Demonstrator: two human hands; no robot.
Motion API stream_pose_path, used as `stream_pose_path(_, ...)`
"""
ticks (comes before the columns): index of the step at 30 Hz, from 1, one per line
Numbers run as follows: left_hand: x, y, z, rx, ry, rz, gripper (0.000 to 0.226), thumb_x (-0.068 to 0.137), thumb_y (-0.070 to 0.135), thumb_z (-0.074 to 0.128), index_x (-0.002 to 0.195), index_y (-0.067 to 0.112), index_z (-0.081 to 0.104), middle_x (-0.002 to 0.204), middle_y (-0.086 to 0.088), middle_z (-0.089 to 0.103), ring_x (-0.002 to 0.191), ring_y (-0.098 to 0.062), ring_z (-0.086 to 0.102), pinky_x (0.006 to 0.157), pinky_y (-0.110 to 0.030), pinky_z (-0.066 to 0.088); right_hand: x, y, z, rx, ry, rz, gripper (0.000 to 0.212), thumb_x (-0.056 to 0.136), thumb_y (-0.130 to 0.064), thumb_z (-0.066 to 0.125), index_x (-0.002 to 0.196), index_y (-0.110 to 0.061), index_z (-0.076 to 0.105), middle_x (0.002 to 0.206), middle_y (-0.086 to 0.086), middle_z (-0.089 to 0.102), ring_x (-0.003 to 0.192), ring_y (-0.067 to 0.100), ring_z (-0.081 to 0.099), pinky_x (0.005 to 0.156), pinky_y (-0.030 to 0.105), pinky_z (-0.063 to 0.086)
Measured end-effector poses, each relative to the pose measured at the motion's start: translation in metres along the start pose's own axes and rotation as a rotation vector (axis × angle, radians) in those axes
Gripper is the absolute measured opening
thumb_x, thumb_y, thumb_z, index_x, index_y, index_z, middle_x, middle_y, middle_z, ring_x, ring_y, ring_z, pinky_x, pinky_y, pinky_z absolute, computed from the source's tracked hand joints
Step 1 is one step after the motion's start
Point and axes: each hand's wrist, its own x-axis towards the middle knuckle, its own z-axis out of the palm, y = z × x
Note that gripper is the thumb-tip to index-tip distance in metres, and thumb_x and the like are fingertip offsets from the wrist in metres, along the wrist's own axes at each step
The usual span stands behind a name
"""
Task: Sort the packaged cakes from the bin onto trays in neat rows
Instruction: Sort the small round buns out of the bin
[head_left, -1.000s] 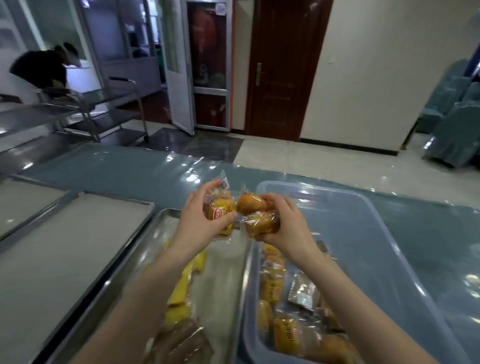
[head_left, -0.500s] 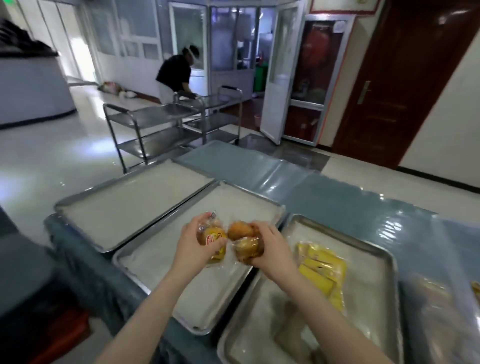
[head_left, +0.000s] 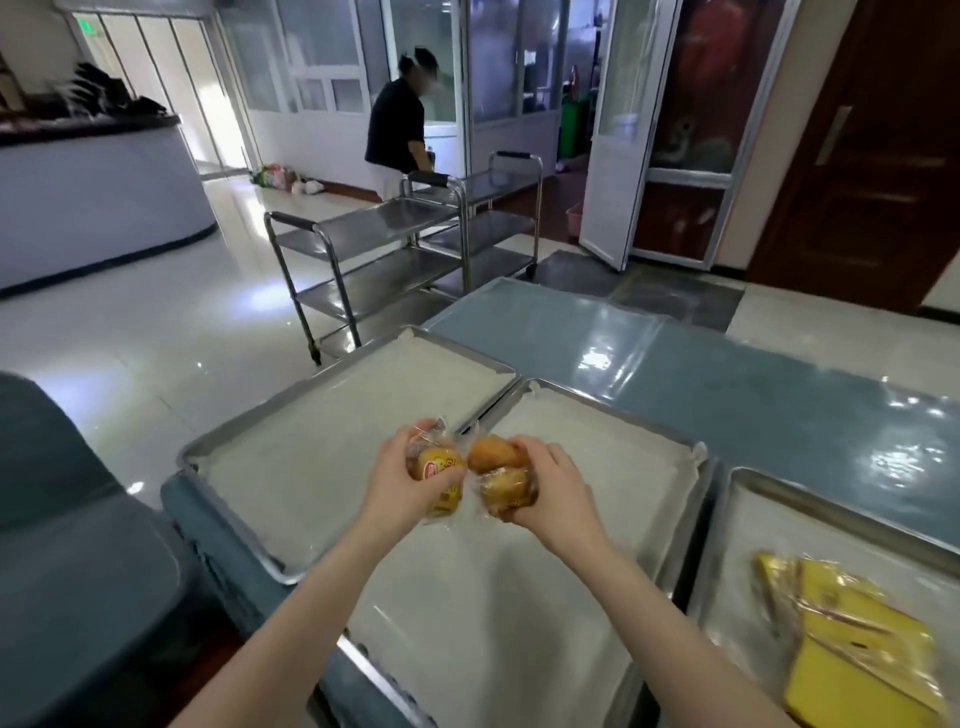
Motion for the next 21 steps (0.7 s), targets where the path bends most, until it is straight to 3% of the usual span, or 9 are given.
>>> stream_pose_path(4, 0.067, -0.009, -0.002, 0.053, -0.036, 0.005, 0.062, 0.070, 0.024, 0.084, 0.122, 0.039, 0.054, 0.122, 0.001, 0.056, 0.096, -0.011, 0.065, 0.069, -0.021, 0.056, 0.056, 0.008, 0.017, 0.002, 0.011, 0.066, 0.080, 0.064, -0.036, 0.082, 0.131, -0.044, 0.038, 0.126, -0.011, 0.044, 0.119, 0.014, 0.046, 0.094, 0.041, 0.046)
stream_pose_path(10, 0.161, -0.038, -0.013, 0.113, -0.107, -0.015, 0.065, 0.068, 0.027, 0.084, 0.124, 0.039, 0.052, 0.124, 0.002, 0.054, 0.096, -0.012, 0.064, 0.077, -0.029, 0.059, 0.130, 0.014, 0.043, -0.031, 0.017, 0.133, 0.077, 0.066, -0.036, 0.082, 0.129, -0.046, 0.038, 0.124, -0.011, 0.046, 0.118, 0.015, 0.047, 0.094, 0.043, 0.045)
stream_pose_path(15, 0.242, -0.079, -0.026, 0.179, -0.220, -0.028, 0.065, 0.064, 0.043, 0.080, 0.121, 0.048, 0.049, 0.124, 0.002, 0.052, 0.099, -0.014, 0.063, 0.083, -0.037, 0.058, 0.192, 0.020, 0.077, -0.120, 0.044, 0.184, 0.077, 0.069, -0.032, 0.081, 0.132, -0.044, 0.037, 0.132, -0.008, 0.045, 0.124, 0.018, 0.045, 0.095, 0.044, 0.046)
stream_pose_path(21, 0.347, -0.135, -0.050, 0.218, -0.314, 0.023, 0.061, 0.069, 0.034, 0.081, 0.121, 0.042, 0.050, 0.119, 0.001, 0.052, 0.101, -0.008, 0.057, 0.090, -0.037, 0.053, 0.276, 0.008, 0.141, -0.144, 0.088, 0.286, 0.081, 0.066, -0.045, 0.082, 0.131, -0.046, 0.035, 0.132, -0.009, 0.045, 0.125, 0.018, 0.044, 0.096, 0.047, 0.046)
